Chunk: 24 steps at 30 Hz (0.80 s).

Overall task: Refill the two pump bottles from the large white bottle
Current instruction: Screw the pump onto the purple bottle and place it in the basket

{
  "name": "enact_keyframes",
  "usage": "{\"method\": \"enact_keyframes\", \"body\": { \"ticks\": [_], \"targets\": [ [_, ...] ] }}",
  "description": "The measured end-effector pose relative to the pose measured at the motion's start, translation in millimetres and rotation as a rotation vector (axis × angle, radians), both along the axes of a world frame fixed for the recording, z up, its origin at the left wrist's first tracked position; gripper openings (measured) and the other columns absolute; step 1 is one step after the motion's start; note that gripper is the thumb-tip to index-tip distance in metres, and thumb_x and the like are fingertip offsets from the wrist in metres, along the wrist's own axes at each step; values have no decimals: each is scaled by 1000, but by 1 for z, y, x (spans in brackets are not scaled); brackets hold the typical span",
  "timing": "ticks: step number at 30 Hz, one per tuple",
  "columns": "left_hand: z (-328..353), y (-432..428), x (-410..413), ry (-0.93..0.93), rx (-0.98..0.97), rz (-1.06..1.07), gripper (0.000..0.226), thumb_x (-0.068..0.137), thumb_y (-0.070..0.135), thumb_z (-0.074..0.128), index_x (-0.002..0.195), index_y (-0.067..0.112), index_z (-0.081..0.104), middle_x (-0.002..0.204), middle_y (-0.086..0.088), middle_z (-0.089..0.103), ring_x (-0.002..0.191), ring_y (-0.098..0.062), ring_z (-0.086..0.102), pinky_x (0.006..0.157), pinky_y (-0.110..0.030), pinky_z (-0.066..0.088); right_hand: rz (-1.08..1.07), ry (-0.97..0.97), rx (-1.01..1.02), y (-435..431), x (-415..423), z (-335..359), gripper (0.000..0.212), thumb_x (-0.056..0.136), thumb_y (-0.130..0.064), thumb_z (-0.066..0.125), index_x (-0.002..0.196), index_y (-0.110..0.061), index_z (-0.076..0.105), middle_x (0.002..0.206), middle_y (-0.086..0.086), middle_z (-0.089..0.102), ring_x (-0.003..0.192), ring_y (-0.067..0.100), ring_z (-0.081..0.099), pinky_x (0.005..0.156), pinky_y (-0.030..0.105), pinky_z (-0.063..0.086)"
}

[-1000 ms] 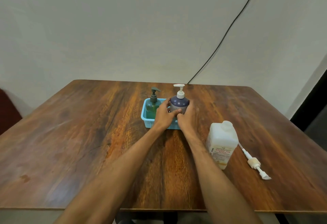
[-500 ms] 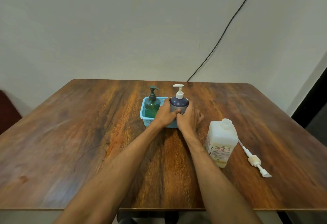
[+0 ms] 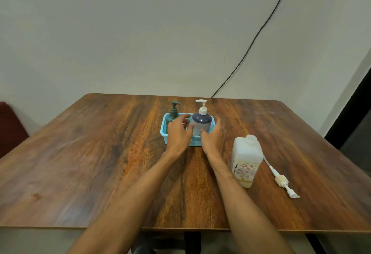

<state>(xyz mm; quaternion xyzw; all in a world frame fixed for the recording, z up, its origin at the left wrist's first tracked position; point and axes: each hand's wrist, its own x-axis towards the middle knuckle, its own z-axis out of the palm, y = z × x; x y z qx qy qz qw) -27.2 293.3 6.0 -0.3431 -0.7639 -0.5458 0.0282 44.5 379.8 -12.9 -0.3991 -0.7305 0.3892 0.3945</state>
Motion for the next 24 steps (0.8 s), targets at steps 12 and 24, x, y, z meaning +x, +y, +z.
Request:
{"method": "enact_keyframes", "body": {
  "ticks": [12, 24],
  "targets": [
    [-29, -56, -24, -74, -122, 25, 72, 84, 34, 79, 145, 18, 45, 143, -5, 51, 130, -20, 50, 109, -46, 47, 7, -44, -114, -14, 6, -17, 91, 82, -19, 81, 155, -15, 27, 154, 8, 38, 144, 28, 37, 116, 49, 39],
    [-27, -46, -44, -253, -86, 25, 49, 89, 20, 76, 133, 5, 58, 126, -8, 68, 112, -22, 66, 89, -29, 55, -20, 67, -219, 5, -9, -34, 67, 91, -27, 72, 148, -14, 39, 143, 7, 52, 131, 25, 53, 105, 47, 50]
  ]
}}
